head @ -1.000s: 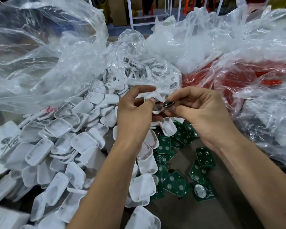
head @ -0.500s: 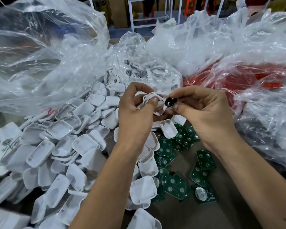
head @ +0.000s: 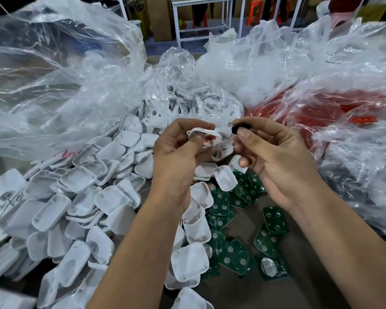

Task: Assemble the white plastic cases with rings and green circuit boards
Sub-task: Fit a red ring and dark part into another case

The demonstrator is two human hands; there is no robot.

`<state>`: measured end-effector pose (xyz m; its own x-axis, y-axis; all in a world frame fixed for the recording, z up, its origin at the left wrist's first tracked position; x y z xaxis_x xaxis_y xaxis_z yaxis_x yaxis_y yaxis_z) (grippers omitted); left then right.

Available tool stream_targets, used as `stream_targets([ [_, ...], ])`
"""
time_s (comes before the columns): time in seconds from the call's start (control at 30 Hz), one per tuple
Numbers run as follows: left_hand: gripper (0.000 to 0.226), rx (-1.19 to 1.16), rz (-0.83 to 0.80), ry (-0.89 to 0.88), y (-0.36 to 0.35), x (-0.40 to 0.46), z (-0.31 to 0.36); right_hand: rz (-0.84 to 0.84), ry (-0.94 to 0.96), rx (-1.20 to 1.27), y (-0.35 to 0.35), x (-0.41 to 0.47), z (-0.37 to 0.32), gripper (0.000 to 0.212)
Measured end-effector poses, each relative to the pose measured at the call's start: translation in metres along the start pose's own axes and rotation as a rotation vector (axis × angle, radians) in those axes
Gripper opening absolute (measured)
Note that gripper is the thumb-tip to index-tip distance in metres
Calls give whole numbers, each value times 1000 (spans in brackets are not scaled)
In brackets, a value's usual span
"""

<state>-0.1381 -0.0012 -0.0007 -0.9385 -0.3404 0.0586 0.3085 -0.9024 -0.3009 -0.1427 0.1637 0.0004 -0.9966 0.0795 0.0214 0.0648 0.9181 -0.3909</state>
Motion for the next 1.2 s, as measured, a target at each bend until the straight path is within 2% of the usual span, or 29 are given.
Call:
stream_targets([
  [0.13, 22, 39, -13, -19, -1, -2, 1, -54, -130, 121, 0, 0, 1, 14],
  [0.33, 18, 45, -21, 13, -1, -3, 0, -92, -246, 264, 2, 5, 5, 24],
  [0.53, 33, -92, -24, 104, 2, 1, 2, -93, -361, 297, 4, 9, 10, 31],
  [0.63, 33, -180, -33, 228, 4, 2, 1, -106, -339, 243, 3, 8, 9, 38],
  [0.7, 24, -213, -41, 264, 4, 2, 2, -110, -301, 164, 3, 6, 9, 41],
  [0.77, 21, -193, -33, 228, 4, 2, 2, -94, -274, 117, 3, 6, 9, 38],
  [0.87, 32, -146, -35, 174, 5, 2, 3, -34, -276, 121, 4, 7, 9, 25],
  [0.97, 36, -183, -9, 170, 7, 5, 5, -2, -302, 131, 5, 7, 10, 26],
  [1.13, 27, -193, 14, 144, 8, 7, 8, -28, -289, 67, 2, 4, 13, 43],
  [1.2, 22, -177, 2, 123, 7, 6, 8, -42, -256, 65, -1, 2, 11, 43],
])
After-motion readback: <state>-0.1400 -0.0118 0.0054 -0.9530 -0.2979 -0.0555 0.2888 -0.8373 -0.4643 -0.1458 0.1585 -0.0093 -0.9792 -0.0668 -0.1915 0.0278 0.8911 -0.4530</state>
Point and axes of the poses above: each hand's wrist, its own x-axis towards the middle knuckle, its own y-axis out of the back of the hand, z = x × y, the point moved 3 cm from there along x, towards the middle knuckle, and after that the axes turned 10 degrees about z, right-handed, at the moved point
